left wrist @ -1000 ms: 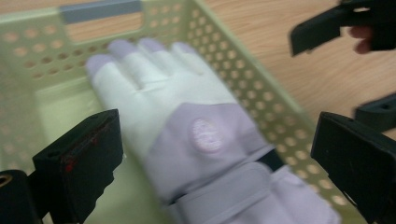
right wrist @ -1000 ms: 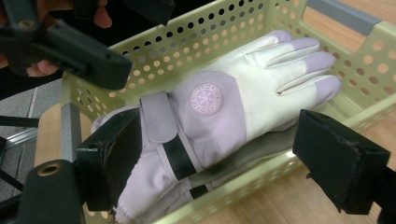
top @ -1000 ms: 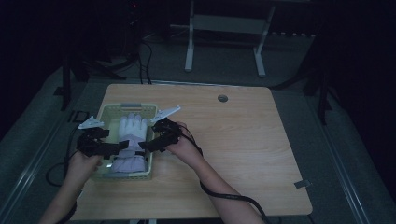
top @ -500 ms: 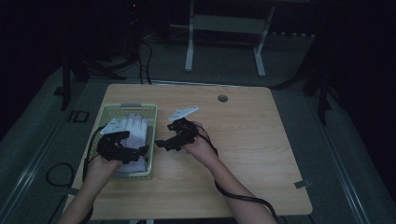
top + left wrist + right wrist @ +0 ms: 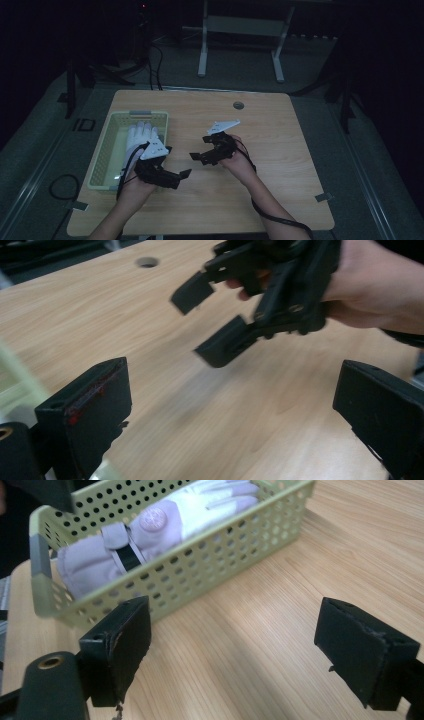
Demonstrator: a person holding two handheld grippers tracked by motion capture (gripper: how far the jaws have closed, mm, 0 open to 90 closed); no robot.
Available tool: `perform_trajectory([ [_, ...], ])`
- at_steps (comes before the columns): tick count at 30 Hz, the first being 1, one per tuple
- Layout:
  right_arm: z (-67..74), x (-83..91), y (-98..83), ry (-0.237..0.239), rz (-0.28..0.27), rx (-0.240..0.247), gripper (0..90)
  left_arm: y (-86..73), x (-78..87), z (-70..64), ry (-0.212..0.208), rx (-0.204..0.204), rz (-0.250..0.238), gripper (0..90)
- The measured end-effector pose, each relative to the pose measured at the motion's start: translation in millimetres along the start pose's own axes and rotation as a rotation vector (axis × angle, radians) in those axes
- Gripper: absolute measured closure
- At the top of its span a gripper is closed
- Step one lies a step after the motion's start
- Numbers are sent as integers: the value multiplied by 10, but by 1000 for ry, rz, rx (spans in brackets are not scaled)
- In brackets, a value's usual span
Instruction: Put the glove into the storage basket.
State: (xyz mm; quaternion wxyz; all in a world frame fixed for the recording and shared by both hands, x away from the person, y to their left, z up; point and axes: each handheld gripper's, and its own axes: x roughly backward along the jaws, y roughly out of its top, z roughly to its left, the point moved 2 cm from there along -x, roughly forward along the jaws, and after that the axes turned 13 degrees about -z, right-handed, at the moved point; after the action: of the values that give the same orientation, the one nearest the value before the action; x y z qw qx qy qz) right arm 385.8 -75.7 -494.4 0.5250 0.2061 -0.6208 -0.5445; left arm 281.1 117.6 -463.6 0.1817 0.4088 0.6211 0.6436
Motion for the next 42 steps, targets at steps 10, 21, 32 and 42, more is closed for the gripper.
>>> perform_trajectory([
  [10,-80,267,-297,-28,14,1,149,-123,-324,-258,-121,-22,8,27],
  [21,-167,502,-678,-66,30,-15,143,-461,-692,-496,-210,-45,54,26],
  [32,-298,729,-1088,-112,49,-17,139,-713,-883,-585,-233,-26,66,26],
  [42,-309,948,-1253,-155,-1,-26,140,-824,-917,-592,-225,-2,43,26],
])
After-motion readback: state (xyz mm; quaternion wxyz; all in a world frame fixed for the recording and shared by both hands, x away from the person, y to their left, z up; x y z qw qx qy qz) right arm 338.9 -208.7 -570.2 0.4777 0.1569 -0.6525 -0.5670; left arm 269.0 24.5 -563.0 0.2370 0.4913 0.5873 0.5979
